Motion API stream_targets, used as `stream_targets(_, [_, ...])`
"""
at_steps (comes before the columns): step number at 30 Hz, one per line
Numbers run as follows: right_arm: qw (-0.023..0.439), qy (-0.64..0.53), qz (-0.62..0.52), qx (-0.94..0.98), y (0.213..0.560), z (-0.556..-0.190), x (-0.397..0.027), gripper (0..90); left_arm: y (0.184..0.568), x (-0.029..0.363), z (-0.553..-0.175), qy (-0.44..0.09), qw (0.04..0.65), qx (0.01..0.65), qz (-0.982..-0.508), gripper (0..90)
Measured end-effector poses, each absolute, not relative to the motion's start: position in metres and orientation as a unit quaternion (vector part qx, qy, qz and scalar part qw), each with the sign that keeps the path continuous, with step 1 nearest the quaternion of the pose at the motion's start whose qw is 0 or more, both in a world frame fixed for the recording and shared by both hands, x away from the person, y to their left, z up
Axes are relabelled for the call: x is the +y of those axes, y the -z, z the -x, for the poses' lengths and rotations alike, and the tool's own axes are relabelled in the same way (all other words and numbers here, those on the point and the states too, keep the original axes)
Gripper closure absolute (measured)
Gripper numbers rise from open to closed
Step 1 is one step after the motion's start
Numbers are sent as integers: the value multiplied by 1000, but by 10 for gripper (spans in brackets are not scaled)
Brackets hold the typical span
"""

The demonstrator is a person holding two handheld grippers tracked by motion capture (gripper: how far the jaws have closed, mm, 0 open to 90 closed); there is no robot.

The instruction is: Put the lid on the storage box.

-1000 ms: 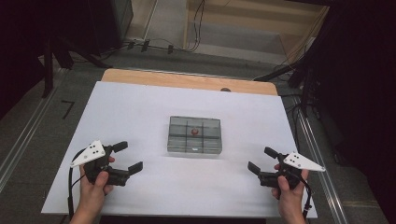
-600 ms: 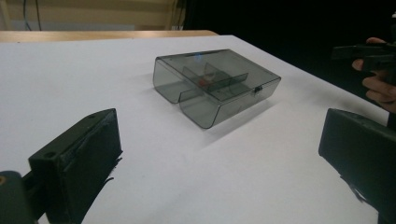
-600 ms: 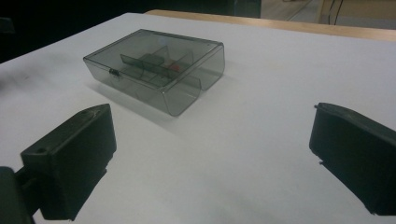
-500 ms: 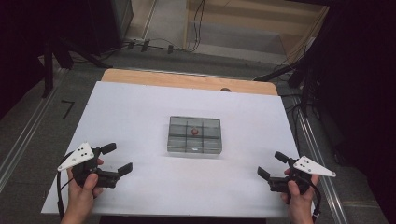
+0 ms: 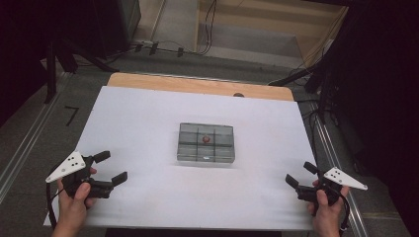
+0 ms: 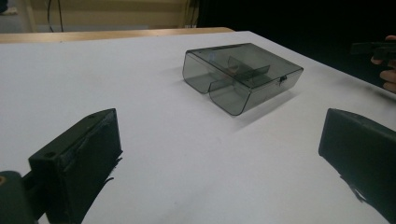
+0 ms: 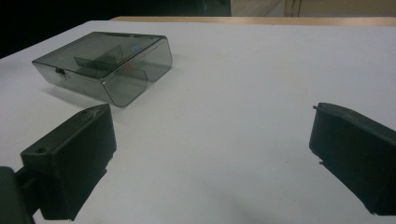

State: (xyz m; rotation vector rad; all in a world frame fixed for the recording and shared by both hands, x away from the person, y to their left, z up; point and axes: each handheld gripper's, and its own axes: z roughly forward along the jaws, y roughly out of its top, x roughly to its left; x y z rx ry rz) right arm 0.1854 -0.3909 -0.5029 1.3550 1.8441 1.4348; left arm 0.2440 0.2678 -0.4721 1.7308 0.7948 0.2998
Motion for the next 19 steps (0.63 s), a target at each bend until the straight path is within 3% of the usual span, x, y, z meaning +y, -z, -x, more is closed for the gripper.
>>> stream_targets(19, [220,-512,-491,669,508,-187,-389,0,484,269,-248,-137,565,331,-743,0])
